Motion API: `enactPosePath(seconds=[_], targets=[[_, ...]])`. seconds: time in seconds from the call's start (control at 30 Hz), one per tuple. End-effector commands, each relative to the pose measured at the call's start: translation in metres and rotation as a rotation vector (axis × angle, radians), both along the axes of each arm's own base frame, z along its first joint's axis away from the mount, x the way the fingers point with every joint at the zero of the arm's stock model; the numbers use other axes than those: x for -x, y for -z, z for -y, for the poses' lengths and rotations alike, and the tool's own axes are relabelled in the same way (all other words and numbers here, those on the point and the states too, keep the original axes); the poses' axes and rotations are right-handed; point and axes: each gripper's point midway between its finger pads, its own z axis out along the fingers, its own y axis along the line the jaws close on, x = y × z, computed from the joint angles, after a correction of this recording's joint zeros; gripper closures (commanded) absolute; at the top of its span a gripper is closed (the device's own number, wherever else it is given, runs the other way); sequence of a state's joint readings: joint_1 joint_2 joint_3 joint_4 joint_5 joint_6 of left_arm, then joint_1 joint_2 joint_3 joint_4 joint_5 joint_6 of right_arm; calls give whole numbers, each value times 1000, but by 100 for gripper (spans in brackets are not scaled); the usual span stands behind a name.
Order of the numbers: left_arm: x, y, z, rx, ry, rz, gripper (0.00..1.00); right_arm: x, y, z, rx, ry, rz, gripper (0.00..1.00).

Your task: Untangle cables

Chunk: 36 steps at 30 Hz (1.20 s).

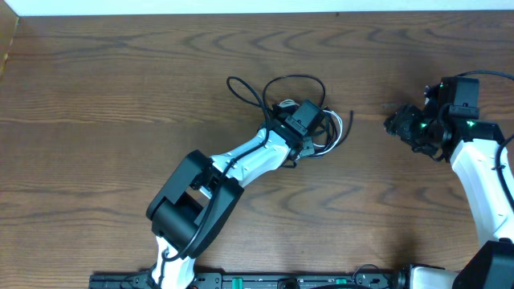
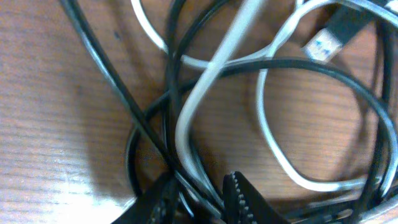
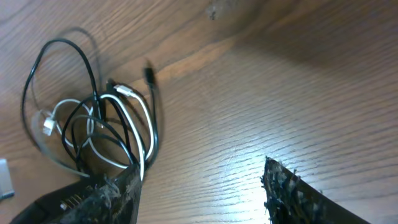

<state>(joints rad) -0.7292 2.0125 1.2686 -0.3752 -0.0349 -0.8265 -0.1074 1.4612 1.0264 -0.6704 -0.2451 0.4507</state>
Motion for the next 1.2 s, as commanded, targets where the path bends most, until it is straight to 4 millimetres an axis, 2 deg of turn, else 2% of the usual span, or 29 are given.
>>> enactPosePath(seconds=[0.0, 0.03, 0.13, 0.2, 0.33, 0.47, 0.53, 0.6, 0.7, 0.8, 0.97, 1.03, 1.17], targets=[[17, 45, -11, -81, 9, -84, 70, 0, -3, -13, 8, -51, 15, 40], [18, 54, -12, -92, 9, -97, 70, -1, -4, -18, 8, -64, 19, 39], [19, 66, -12, -99, 10, -105, 70, -1, -4, -24, 14, -86, 23, 38], [16, 64, -10, -90, 10, -94, 90, -1, -4, -27, 18, -96, 23, 38], [8, 44, -5, -69, 56, -46, 93, 0, -4, -30, 18, -106, 23, 38], [-8, -17, 5, -30, 188, 92, 93, -1, -5, -31, 23, -125, 31, 38], [-14, -61, 11, 1, 257, 195, 92, -2, -6, -36, 7, -159, 45, 38], [-16, -107, 14, 46, 283, 292, 92, -4, -12, -49, -43, -227, 82, 37], [-10, -163, 15, 130, 306, 389, 92, -8, -26, -71, -139, -337, 156, 37], [1, -208, 17, 197, 364, 468, 92, -8, -41, -92, -230, -448, 229, 37], [12, -248, 6, 236, 364, 544, 93, -9, -64, -113, -341, -543, 323, 36], [14, -263, 2, 240, 371, 586, 93, -7, -65, -122, -350, -564, 324, 36], [11, -277, -9, 253, 343, 620, 93, 0, -65, -143, -365, -616, 314, 36]])
